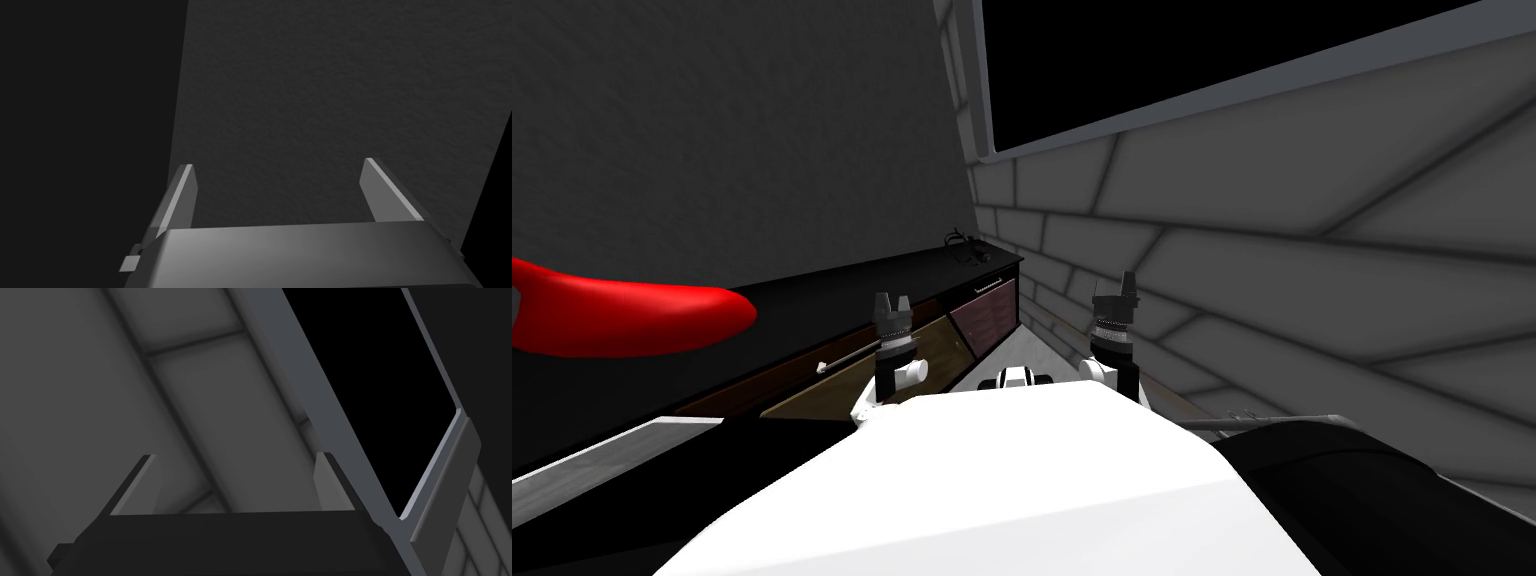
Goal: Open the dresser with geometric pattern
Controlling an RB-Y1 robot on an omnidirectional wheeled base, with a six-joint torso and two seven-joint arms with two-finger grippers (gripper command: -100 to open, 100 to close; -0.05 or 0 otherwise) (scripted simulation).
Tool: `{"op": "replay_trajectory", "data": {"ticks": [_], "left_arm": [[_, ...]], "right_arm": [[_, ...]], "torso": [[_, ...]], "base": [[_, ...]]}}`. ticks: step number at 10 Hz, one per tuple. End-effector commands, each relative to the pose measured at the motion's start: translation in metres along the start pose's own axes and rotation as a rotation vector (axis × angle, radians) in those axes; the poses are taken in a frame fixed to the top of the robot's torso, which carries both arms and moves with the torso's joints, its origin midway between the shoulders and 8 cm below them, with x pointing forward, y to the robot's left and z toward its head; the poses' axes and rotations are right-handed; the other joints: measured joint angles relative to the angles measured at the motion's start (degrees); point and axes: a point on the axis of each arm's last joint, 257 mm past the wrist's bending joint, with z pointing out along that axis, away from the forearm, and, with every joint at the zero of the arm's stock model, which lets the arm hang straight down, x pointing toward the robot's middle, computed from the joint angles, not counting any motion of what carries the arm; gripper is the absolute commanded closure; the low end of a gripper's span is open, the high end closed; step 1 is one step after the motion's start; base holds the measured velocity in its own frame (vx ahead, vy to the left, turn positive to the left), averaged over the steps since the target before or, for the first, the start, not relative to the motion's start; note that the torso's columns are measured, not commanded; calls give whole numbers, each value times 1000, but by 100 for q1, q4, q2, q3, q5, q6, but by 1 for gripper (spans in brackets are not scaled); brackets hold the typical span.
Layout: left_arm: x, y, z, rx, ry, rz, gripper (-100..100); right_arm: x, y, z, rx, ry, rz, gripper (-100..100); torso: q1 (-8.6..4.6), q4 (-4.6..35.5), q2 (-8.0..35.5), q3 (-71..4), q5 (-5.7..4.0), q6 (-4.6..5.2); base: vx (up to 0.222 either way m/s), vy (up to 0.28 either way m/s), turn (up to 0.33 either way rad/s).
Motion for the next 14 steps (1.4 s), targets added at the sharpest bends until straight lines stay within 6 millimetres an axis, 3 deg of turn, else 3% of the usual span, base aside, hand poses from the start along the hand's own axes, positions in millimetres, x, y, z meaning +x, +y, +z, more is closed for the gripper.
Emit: {"op": "replay_trajectory", "data": {"ticks": [1,6,14], "left_arm": [[-12,11,-4,-4,-26,9,-100],[-38,23,-5,25,-98,22,-100],[-63,52,-23,-4,-182,37,-100]], "right_arm": [[0,0,0,0,0,0,0],[0,0,0,0,0,0,0],[0,0,0,0,0,0,0]], "torso": [[-7,1,2,1,-1,2],[-8,0,-1,-1,-2,0],[12,-34,-88,-49,21,54]], "base": [[33,-46,-31],[35,-55,-58],[29,-43,-36]]}}
